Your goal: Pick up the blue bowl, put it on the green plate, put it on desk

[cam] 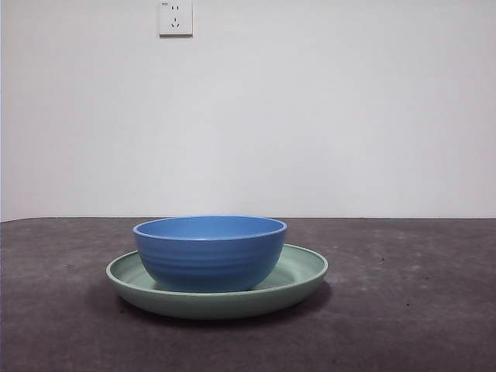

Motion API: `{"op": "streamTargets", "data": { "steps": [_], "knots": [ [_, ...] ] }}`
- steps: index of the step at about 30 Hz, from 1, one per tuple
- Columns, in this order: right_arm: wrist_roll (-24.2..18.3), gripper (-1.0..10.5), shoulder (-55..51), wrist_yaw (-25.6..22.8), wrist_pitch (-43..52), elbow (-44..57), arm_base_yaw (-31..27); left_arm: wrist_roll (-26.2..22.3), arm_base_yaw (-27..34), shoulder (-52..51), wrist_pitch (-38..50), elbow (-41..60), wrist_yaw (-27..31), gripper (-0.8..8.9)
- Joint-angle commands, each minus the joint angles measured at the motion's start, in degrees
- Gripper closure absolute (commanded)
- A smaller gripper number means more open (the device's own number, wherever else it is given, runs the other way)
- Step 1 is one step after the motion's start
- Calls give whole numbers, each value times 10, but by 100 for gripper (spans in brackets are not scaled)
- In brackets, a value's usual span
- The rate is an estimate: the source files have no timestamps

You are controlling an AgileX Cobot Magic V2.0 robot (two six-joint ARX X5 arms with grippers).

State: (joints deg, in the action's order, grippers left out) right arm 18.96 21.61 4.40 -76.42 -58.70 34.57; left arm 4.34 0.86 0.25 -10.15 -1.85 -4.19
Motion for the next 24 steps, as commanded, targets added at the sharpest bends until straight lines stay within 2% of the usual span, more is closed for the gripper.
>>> {"op": "streamTargets", "data": {
  "steps": [1, 19, 24],
  "knots": [
    [5, 913, 0, 0, 8, -6, 5, -6, 0, -1, -5, 12, 4, 786],
    [5, 913, 0, 0, 8, -6, 5, -6, 0, -1, -5, 12, 4, 787],
    [5, 913, -20, 5, 15, 3, -45, -6, 0, -1, -5, 12, 4, 786]
  ]
}}
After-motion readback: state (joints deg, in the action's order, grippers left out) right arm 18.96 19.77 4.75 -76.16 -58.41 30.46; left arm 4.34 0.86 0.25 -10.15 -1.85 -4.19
